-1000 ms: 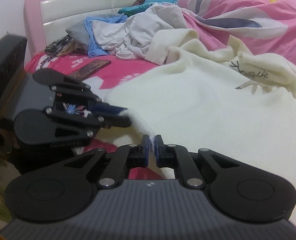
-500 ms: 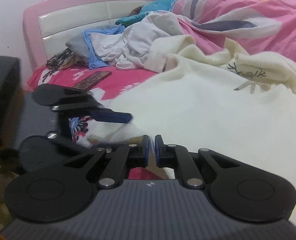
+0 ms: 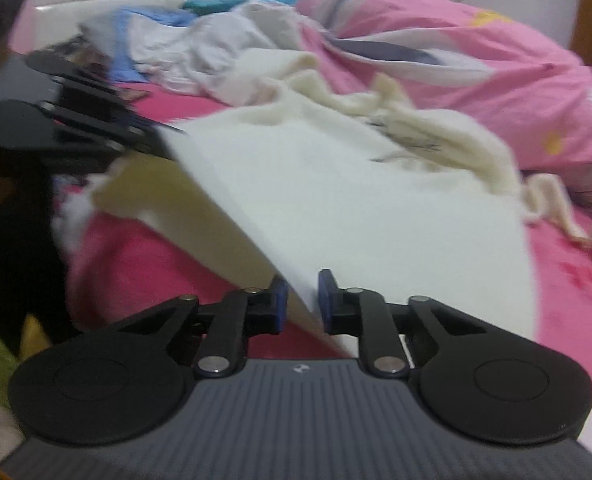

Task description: Fold clothes

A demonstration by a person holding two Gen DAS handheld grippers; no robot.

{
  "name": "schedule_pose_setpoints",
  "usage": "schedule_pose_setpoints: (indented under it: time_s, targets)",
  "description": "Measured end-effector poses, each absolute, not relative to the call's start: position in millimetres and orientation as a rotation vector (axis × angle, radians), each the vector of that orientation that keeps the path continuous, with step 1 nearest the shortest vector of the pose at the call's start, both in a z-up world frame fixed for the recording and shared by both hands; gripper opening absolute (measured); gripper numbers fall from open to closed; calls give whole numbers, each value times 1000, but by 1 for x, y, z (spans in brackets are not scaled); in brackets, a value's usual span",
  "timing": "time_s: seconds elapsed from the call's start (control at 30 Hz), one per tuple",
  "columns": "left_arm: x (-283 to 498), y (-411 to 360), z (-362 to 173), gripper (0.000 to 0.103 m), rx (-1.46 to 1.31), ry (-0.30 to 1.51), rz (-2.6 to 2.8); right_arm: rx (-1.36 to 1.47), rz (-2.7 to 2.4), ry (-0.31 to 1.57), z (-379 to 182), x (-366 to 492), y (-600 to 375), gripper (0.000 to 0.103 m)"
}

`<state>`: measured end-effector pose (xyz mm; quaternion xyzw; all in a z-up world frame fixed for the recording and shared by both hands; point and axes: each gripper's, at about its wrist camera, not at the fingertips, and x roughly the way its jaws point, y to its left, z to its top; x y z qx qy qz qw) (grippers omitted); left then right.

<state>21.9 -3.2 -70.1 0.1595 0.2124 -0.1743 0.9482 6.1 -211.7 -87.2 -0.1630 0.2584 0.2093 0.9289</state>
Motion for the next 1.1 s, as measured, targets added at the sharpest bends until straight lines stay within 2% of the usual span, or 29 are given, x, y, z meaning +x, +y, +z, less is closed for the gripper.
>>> schedule_pose_setpoints:
  time_s: [0.4,0.53,0.67,0.77,0.97,1.03,1.1]
  targets:
    - [35,-2,-82,4,339,455,-343,-237,220,556,-84,17,-291,5]
    - [38,-10,-75,3,410,350,-297,-247,182,485,-76,26,-286,5]
    - [20,-20,-93,3,600,288,-335,-384,207,448,-85,20,-277,5]
    - [6,-20,-110,3,675,302,-385,-490,254,514,-106,13,-273,5]
    - [-3,-21,-122,3,746,297,-393,-625,334,518,-107,0,-264,7]
    - [-2,-23,-123,3,754,293,-386,-639,355,501,-106,-2,-255,12]
    - [0,-25,-124,3,758,289,-380,-653,376,484,-105,-3,-246,21]
